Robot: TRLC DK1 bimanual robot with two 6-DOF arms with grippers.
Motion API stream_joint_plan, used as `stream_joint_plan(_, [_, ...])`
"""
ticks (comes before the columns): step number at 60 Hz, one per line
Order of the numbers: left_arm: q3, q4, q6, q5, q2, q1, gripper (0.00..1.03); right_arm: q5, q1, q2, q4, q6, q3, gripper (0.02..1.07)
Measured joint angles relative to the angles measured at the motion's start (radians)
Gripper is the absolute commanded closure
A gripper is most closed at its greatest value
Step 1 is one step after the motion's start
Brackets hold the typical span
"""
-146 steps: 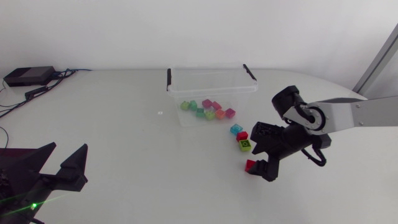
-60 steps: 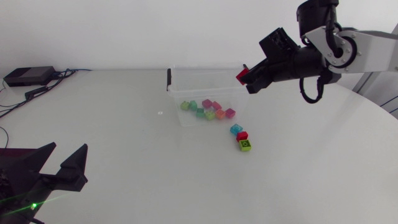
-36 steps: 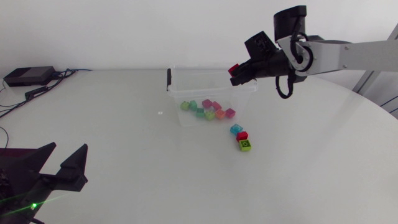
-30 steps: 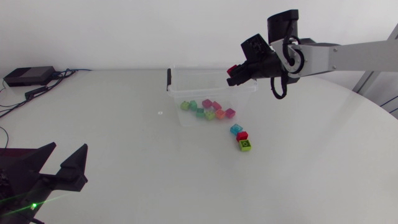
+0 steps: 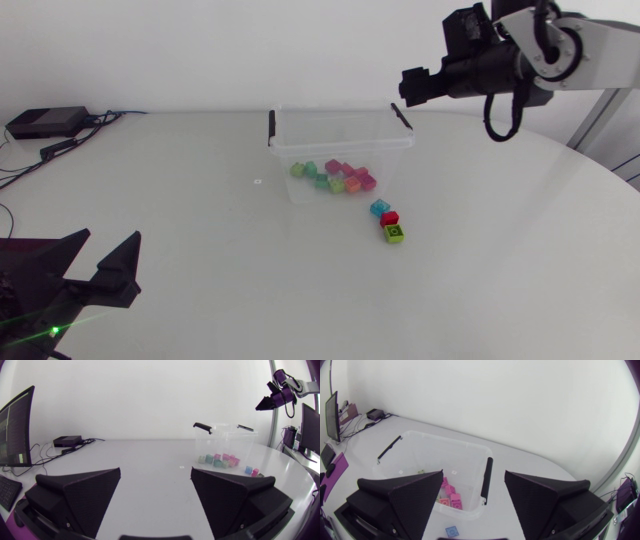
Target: Pick up the duplo bricks and place them in the container
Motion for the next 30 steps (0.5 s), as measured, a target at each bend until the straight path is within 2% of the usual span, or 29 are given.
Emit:
stream_joint_plan(15, [0.0, 0.0, 0.0, 0.0, 0.0, 0.0, 0.05, 0.005, 0.026, -0.117, -0.013, 0.029, -0.253, 0.16])
stream_joint_plan(30, [0.0, 0.0, 0.0, 0.0, 0.0, 0.0, 0.05, 0.002, 0.053, -0.102, -0.019, 0.037, -0.361, 0.16])
